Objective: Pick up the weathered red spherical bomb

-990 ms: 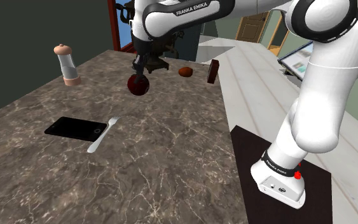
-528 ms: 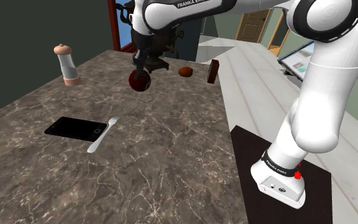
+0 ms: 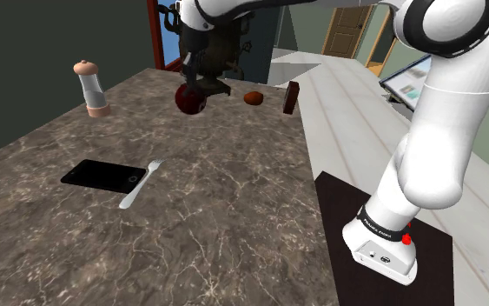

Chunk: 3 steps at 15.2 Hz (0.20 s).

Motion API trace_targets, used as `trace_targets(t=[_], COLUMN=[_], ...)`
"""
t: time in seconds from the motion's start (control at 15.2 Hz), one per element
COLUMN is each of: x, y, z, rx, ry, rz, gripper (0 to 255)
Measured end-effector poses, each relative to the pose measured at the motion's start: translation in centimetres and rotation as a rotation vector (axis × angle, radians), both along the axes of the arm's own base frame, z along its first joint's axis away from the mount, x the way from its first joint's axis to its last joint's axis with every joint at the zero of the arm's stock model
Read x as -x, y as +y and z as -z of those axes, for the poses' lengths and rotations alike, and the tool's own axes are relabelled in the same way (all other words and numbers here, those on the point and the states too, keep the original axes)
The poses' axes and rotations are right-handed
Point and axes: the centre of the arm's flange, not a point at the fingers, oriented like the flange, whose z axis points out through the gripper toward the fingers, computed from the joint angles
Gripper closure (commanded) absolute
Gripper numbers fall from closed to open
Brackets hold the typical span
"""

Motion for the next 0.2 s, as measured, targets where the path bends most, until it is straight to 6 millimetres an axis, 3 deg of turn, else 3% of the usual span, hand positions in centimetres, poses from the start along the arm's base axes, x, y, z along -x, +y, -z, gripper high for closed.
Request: trace_targets(t=[0.2], x=[-0.10], y=[0.07], z=[-1.42], rx=[0.000], ry=[0.000], rz=[0.000], gripper=[255])
